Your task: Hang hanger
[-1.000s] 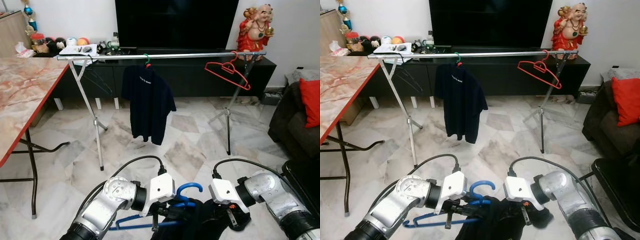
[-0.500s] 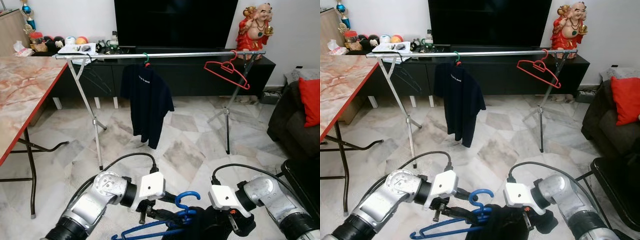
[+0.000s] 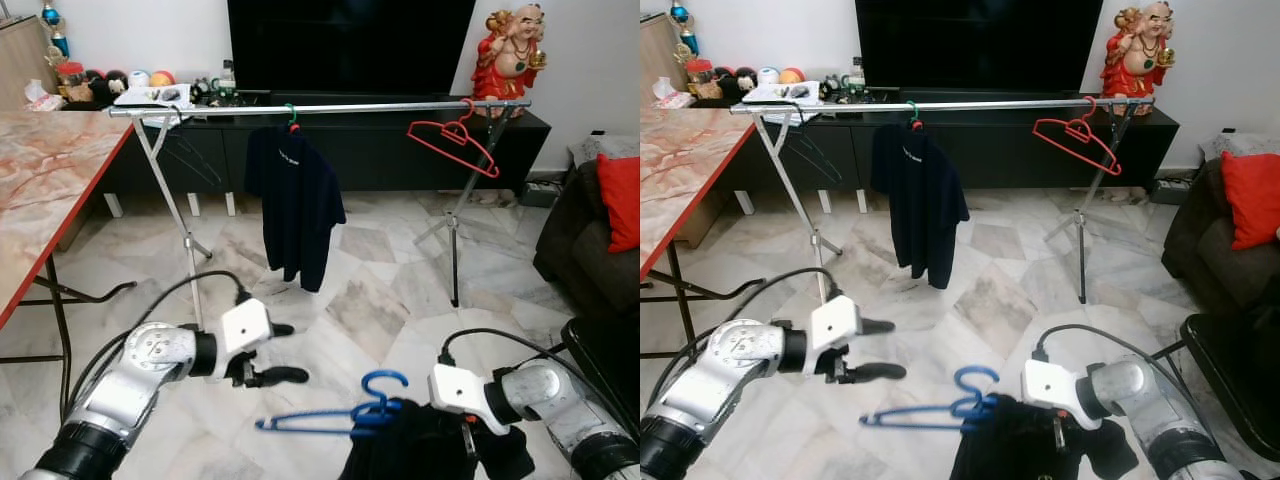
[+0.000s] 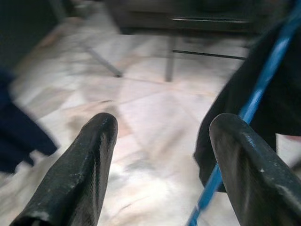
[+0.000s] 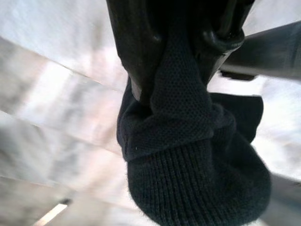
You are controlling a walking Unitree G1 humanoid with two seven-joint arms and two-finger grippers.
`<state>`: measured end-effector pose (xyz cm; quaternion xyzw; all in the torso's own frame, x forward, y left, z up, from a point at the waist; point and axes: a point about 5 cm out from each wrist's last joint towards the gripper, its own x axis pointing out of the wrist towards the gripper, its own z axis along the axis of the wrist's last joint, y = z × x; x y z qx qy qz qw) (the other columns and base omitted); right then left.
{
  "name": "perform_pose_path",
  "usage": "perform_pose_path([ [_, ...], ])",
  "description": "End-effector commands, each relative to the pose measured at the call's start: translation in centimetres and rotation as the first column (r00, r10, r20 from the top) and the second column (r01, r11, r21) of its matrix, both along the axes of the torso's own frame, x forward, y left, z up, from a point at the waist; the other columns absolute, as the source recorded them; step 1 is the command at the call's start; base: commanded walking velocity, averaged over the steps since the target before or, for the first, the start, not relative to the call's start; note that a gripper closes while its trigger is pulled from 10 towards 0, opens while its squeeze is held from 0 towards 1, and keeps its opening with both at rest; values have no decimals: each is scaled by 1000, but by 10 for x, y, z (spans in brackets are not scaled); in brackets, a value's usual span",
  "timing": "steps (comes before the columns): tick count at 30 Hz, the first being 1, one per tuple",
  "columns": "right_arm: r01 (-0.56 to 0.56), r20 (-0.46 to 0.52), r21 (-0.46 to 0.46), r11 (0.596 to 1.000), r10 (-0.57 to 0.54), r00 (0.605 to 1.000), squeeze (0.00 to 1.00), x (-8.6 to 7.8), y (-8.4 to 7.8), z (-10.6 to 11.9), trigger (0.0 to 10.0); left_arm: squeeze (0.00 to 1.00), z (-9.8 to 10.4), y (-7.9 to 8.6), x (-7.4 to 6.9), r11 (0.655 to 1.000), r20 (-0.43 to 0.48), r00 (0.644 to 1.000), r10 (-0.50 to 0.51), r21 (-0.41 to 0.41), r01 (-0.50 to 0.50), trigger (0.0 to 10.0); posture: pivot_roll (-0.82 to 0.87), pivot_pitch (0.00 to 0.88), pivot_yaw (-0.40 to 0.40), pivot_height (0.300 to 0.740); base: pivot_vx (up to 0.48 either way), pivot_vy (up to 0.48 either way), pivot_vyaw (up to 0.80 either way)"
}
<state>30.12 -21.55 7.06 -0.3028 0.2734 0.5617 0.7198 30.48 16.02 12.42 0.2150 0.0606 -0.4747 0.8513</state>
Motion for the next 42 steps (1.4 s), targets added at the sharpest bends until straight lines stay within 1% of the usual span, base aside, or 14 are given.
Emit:
perform_pose_path([
  [1,72,113,11,997,-73,991,0,15,-2,15,0,380,-8,9,7,987,33,986,162,-32,-161,10000,59,43,-44,740,0,0,0],
  [2,101,138,11,995,-101,985,0,18,-2,17,0,20,-11,12,9,976,34,976,215,-45,-214,10000,55,43,-44,740,0,0,0],
  [3,143,163,10,990,-142,976,0,23,-2,19,0,0,-18,19,13,952,31,952,303,-40,-302,10000,55,43,-44,740,0,0,0],
  [5,197,200,20,980,-197,960,0,31,0,24,0,0,-33,29,14,914,22,914,406,10,-406,10000,52,42,-43,740,0,0,0],
  [7,207,218,48,977,-213,953,0,36,4,29,0,0,-43,30,12,896,25,896,443,23,-444,10000,52,39,-41,740,0,0,0],
  [10,196,240,63,979,-205,949,0,39,10,35,0,0,-50,22,7,907,2,907,422,8,-422,10000,48,38,-39,740,0,0,0],
  [12,184,288,82,980,-200,937,0,48,19,47,0,0,-61,9,3,916,-17,916,402,4,-402,10000,48,35,-37,740,0,0,0],
  [14,181,301,85,980,-198,933,0,50,22,50,0,0,-63,6,3,915,-20,915,403,3,-403,10000,48,35,-37,740,0,0,0],
  [18,144,339,131,981,-181,923,0,56,37,65,0,0,-79,-9,-3,940,-17,942,336,76,-334,10000,44,28,-35,740,0,0,0],
  [20,141,341,140,980,-182,922,0,57,39,67,0,0,-81,-12,-4,942,-20,944,328,79,-326,10000,44,28,-35,740,0,0,0],
  [21,123,357,153,981,-171,918,0,59,45,73,0,0,-84,-19,-6,946,-25,948,316,78,-314,10000,40,18,-31,740,0,0,0],
  [25,100,376,171,980,-159,913,0,60,52,81,0,0,-88,-26,-7,948,-19,951,310,83,-307,10000,40,18,-35,740,0,0,0],
  [29,90,401,213,973,-171,900,0,65,65,96,0,0,-87,-35,-2,939,34,942,334,76,-335,10000,37,23,-39,740,0,0,0],
  [42,39,423,265,963,-152,893,0,61,90,116,0,0,-87,-44,4,937,96,940,327,98,-336,10000,35,32,-42,740,0,0,0],
])
